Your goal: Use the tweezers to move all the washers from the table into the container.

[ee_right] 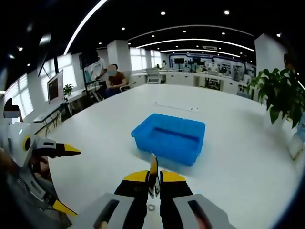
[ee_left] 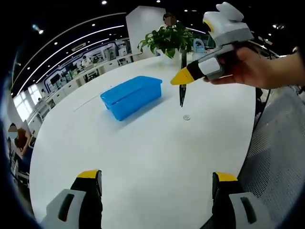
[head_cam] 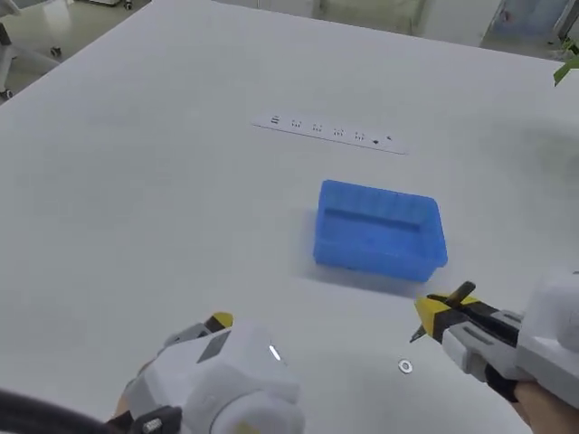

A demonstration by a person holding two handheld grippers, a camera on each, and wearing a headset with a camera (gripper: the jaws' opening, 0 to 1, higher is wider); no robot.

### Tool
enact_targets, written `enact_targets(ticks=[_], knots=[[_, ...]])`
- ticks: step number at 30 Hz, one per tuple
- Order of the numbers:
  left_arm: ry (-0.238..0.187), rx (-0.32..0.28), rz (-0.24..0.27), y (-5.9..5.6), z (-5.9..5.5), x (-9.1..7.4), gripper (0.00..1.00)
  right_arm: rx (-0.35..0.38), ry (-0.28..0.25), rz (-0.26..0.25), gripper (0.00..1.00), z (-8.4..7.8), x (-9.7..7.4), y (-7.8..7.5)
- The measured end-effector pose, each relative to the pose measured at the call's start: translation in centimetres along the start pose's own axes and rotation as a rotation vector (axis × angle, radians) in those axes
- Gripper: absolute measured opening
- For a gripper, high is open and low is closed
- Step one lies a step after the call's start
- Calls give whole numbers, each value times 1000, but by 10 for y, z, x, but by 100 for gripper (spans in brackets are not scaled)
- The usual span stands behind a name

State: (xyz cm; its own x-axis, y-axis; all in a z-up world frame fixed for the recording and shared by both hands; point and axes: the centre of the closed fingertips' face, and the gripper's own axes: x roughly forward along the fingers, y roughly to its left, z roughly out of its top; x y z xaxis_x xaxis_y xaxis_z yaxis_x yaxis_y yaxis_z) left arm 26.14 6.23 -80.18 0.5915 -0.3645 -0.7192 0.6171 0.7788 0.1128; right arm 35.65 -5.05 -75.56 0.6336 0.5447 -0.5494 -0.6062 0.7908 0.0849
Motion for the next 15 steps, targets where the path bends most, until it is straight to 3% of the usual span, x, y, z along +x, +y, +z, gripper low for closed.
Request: enact_targets(ticks=[15], knots=[[9,4,-5,-2,-2,1,99,9,54,4,5,-21,4,-2]])
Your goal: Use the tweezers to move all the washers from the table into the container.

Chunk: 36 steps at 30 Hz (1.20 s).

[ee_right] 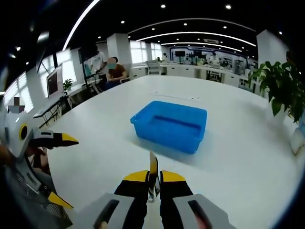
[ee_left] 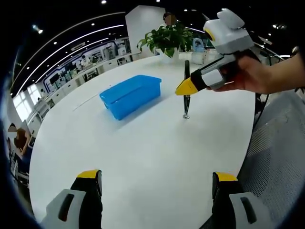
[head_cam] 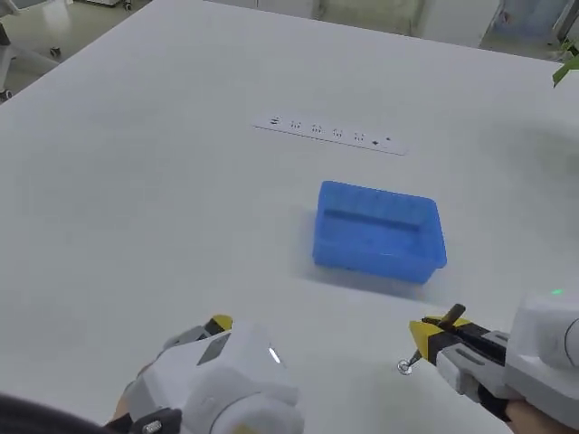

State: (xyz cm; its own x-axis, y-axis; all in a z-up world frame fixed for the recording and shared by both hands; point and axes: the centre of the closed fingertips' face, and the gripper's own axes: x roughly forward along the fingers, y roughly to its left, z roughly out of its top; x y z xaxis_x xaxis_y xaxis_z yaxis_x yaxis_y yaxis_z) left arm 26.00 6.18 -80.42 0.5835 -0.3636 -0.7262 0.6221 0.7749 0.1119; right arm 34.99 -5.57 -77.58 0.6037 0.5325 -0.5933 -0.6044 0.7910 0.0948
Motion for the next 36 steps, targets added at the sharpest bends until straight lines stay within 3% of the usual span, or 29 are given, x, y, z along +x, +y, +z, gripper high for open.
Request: enact_targets(ticks=[3,10,14,31,32,34,35,36], knots=[[2,0,1,0,0,0,99,-26,-23,-18,4,1,0,0],[4,4,-2,-1,-1,0,99,-2,-19,-10,4,2,1,-1],[3,-1,0,0,-1,0,99,52,-28,-12,4,5,-1,-3],[10,5,-3,-1,-2,0,99,54,-24,-16,4,2,2,0],[8,-4,10,1,-1,1,99,48,-23,-16,4,2,2,1],[-9,-15,100,12,2,8,99,35,-22,-18,4,1,1,2],[14,-8,184,24,-1,12,98,26,-25,-22,4,0,-1,2],[8,0,253,33,-1,13,93,25,-27,-21,4,-1,-1,2]])
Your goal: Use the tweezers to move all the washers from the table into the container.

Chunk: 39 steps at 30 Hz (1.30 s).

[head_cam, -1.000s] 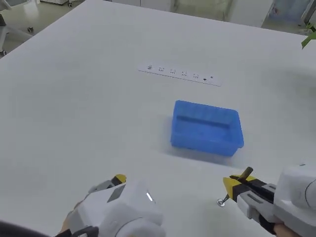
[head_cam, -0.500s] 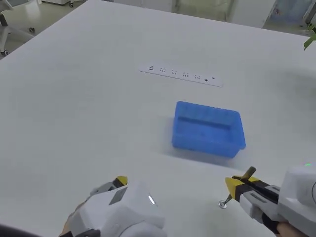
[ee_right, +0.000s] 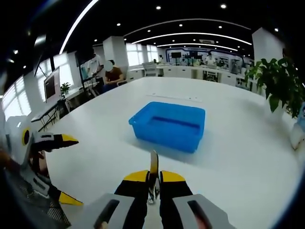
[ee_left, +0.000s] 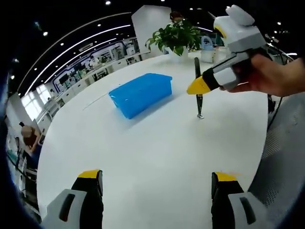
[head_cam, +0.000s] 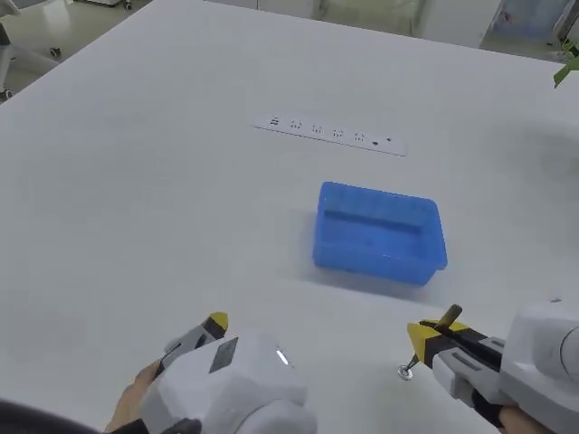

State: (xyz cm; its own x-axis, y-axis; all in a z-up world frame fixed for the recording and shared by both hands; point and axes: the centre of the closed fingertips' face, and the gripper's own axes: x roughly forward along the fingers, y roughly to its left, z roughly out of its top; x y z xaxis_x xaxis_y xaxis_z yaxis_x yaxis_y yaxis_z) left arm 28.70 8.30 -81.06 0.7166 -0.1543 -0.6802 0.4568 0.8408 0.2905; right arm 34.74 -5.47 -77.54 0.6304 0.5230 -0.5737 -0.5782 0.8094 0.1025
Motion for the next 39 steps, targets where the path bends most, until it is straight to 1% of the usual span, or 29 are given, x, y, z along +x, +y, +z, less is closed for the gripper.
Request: enact_targets(ticks=[1,2,3,4,5,6,7,8,9,12,14,16,18,19,20,21,22,23,24,25,26,28,29,32,34,35,36,37,39], knots=[[-13,58,31,5,1,1,86,19,-8,1,4,0,0,0],[-53,133,10,2,8,-3,76,33,-10,0,4,0,0,-1],[-103,138,21,2,17,-7,62,39,-9,0,4,0,0,-2],[-147,59,29,1,28,-12,55,40,-8,-3,4,1,1,-3],[-158,7,3,-2,32,-12,55,43,-7,-5,4,1,1,-4],[-153,-64,-60,-10,32,-11,61,47,-7,-5,4,1,1,-5],[-131,-67,-101,-15,26,-11,66,49,-6,-3,4,1,1,-5],[-84,-36,-87,-9,17,-9,68,48,-7,-2,4,1,1,-4],[-78,-33,-47,-2,16,-8,65,46,-8,-1,4,1,1,-4],[-145,-57,-26,8,27,-13,46,51,-10,0,4,1,2,-4],[-140,-61,-12,12,26,-13,38,46,-11,-1,4,1,2,-4],[-155,-50,-23,11,29,-15,36,40,-8,-1,4,1,2,-4],[-178,-7,-26,11,34,-18,23,39,-9,-1,4,1,1,-3],[-205,46,10,16,40,-21,15,41,-9,0,4,0,1,-3],[-211,72,16,17,41,-23,4,41,-10,-1,4,0,1,-3],[-216,106,6,16,42,-24,0,40,-11,-3,4,-1,0,-3],[-211,75,-5,15,41,-26,0,41,-11,-4,4,-1,0,-3],[-206,41,-93,5,40,-28,0,43,-11,-5,4,-1,-1,-3],[-211,30,-127,1,41,-30,0,43,-12,-6,4,-2,-1,-3],[-223,4,-100,7,45,-32,0,41,-14,-6,4,-2,-2,-3],[-229,0,-97,8,46,-34,0,41,-14,-6,4,-2,-2,-3],[-228,-4,-123,6,47,-38,0,38,-14,-5,4,-2,-2,-3],[-234,4,-165,1,48,-40,0,37,-13,-4,4,-2,-2,-4],[-246,-50,-290,-10,53,-52,0,35,-14,-5,4,-2,-2,-4],[-259,-79,-281,-6,55,-54,0,29,-16,-5,4,-2,-2,-3],[-251,-81,-237,2,54,-53,0,26,-19,-4,4,-3,-3,-3],[-253,-79,-229,4,54,-54,0,24,-19,-4,4,-3,-3,-3],[-256,-110,-226,7,55,-55,0,22,-18,-5,4,-3,-3,-2],[-272,-213,-213,13,58,-59,0,13,-18,-3,4,-3,-3,-2]])
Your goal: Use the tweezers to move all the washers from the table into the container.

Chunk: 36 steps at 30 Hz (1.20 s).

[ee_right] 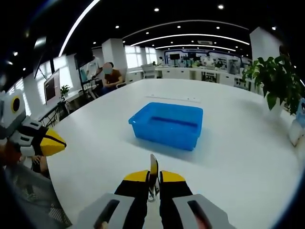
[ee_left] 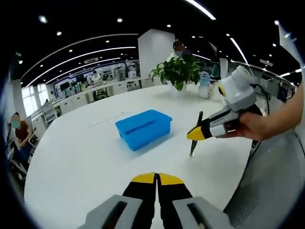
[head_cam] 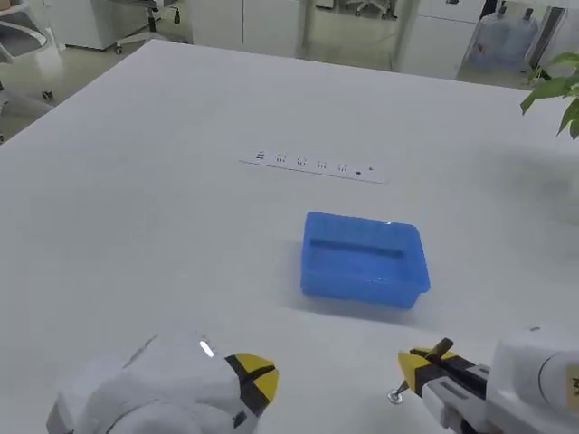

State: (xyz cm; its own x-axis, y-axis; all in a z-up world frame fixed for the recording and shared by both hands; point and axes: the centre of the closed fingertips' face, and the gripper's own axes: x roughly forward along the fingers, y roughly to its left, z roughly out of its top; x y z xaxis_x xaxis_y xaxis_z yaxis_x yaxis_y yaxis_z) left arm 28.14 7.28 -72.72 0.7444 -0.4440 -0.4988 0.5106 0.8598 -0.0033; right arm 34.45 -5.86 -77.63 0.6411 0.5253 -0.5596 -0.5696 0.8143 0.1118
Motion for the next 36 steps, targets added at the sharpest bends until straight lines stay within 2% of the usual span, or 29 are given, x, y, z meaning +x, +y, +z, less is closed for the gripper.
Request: enact_targets(ticks=[1,2,3,4,6,8,9,11,13,14,15,16,19,21,23,25,27,31,34,36], knots=[[-19,-10,14,3,2,-1,0,-2,0,1,4,0,0,0],[-56,-33,20,4,7,-2,0,-2,0,1,4,0,0,0],[-64,-53,6,2,8,-2,0,-2,1,1,4,0,0,0],[-61,-46,4,2,8,-3,0,0,3,3,4,0,-1,0],[-86,-35,3,2,12,-4,0,0,6,4,4,0,0,0],[-72,-40,-7,1,10,-1,0,0,9,8,4,1,0,0],[-69,-33,4,2,10,-1,0,-5,10,10,4,2,0,0],[-96,-44,-6,0,13,-1,6,-8,-1,14,4,8,-2,1],[-78,-66,-19,0,9,2,17,-13,-11,18,4,14,-4,2],[-81,-69,-22,-1,8,5,26,-16,-23,20,4,20,-6,2],[-84,-97,-38,-3,8,7,36,-18,-33,23,4,25,-7,2],[-84,-107,-46,-4,8,7,41,-24,-46,27,4,32,-9,2],[-78,-109,-33,-4,3,12,64,-42,-81,30,4,51,-13,2],[-66,-110,-30,-5,2,14,72,-45,-87,36,4,57,-14,1],[-73,-107,-24,-4,3,13,75,-47,-87,34,4,57,-15,0],[-83,-117,-8,-1,3,13,86,-42,-69,33,4,47,-13,-2],[-63,-141,12,3,-1,16,98,-23,-49,34,4,36,-11,-2],[-64,-136,20,3,-1,15,99,-38,-8,37,4,18,-7,2],[-31,-113,33,3,-6,16,99,-42,6,36,4,10,-4,2],[-39,-94,37,2,-5,15,99,-36,13,36,4,6,-2,2]])
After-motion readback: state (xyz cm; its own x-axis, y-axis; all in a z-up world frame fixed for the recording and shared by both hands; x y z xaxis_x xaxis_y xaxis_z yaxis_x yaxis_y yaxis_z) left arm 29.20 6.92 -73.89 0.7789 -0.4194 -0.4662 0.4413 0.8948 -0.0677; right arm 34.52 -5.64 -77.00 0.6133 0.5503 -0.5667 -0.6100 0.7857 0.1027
